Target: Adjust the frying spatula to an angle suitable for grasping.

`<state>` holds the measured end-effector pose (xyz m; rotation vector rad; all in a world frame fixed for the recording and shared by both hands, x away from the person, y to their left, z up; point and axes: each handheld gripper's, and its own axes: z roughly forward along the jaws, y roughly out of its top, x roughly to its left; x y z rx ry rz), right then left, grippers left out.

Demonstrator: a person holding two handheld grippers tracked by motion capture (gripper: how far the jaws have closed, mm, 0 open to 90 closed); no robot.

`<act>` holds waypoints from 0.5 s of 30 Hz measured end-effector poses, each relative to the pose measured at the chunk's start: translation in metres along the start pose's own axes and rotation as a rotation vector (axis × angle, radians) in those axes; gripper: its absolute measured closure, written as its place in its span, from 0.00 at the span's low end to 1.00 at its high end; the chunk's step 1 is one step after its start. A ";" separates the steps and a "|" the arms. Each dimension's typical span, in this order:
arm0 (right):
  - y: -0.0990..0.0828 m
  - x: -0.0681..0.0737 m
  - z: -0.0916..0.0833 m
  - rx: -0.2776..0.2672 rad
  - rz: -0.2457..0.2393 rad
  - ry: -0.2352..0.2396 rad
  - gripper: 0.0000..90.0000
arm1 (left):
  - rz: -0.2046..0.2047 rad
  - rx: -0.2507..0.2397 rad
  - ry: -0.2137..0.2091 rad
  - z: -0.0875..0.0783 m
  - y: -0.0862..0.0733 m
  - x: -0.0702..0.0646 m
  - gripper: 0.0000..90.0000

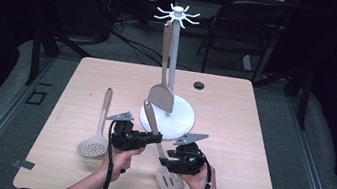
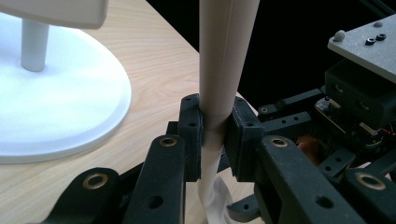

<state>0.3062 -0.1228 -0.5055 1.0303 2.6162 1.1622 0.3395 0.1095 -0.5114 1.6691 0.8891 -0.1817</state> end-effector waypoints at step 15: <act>-0.011 -0.035 -0.032 0.010 0.054 -0.052 0.16 | 0.019 -0.026 0.003 -0.011 0.010 0.000 0.86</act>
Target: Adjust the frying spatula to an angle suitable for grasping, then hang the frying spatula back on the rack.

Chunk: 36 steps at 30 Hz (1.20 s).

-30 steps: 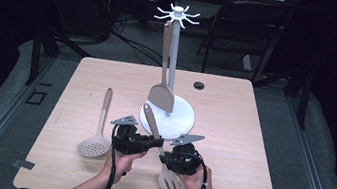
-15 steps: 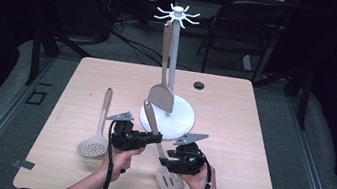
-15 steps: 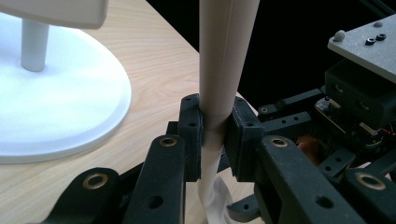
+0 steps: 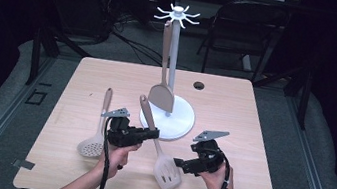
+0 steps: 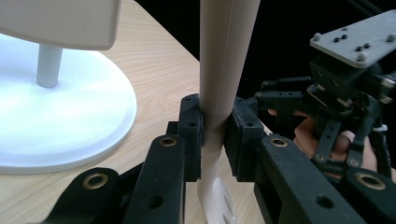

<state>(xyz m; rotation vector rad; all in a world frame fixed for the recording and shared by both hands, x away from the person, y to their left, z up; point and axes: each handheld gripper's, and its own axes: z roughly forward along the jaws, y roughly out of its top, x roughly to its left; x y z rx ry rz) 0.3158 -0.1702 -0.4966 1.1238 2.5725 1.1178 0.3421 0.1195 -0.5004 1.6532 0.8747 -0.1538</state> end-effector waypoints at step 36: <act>-0.010 -0.051 -0.007 0.062 0.087 -0.122 0.00 | 0.124 0.014 0.006 -0.009 0.030 -0.015 0.86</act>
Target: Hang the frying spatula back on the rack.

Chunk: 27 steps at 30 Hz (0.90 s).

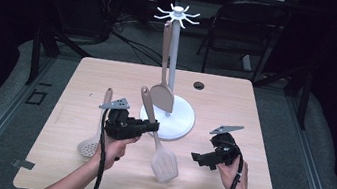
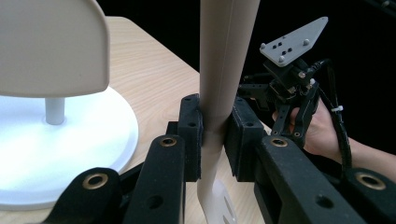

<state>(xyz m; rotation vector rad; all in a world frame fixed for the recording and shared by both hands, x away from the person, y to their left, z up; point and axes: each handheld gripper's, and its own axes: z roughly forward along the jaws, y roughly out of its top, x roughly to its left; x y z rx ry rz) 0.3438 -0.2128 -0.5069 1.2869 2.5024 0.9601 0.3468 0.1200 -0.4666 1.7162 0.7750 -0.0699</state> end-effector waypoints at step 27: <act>0.000 -0.001 0.001 0.011 -0.008 0.014 0.00 | 0.174 0.073 0.034 0.024 0.058 -0.014 0.86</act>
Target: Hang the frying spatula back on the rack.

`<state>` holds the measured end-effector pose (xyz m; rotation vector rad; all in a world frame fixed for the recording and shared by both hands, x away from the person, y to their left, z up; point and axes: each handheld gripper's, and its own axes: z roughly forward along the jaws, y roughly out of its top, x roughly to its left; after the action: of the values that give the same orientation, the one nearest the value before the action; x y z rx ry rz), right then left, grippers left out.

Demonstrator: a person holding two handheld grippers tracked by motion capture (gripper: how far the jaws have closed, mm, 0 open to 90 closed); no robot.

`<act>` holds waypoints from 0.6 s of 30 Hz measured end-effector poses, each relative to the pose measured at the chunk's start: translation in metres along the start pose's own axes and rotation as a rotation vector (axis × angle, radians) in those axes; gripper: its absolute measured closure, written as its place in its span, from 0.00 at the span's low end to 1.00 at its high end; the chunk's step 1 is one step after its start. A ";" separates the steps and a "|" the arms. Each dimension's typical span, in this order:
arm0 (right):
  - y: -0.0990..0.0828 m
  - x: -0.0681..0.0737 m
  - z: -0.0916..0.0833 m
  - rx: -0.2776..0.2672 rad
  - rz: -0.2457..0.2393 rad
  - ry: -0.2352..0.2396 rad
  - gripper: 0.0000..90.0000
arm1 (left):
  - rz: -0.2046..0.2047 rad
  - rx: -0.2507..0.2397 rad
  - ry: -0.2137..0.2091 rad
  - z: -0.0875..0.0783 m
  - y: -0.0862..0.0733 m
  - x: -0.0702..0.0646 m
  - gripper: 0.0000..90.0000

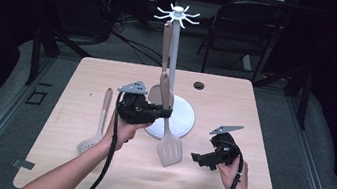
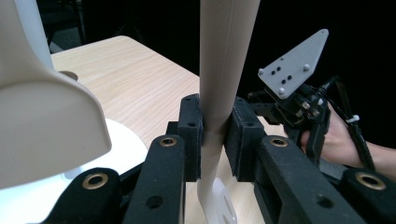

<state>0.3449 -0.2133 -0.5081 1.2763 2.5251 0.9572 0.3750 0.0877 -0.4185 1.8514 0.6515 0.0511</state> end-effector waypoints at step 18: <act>0.000 0.000 0.002 0.006 -0.007 0.008 0.00 | 0.030 0.015 0.021 0.008 0.027 0.012 0.86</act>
<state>0.3454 -0.2121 -0.5092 1.2675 2.5383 0.9565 0.3986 0.0800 -0.4009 1.8774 0.6399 0.0852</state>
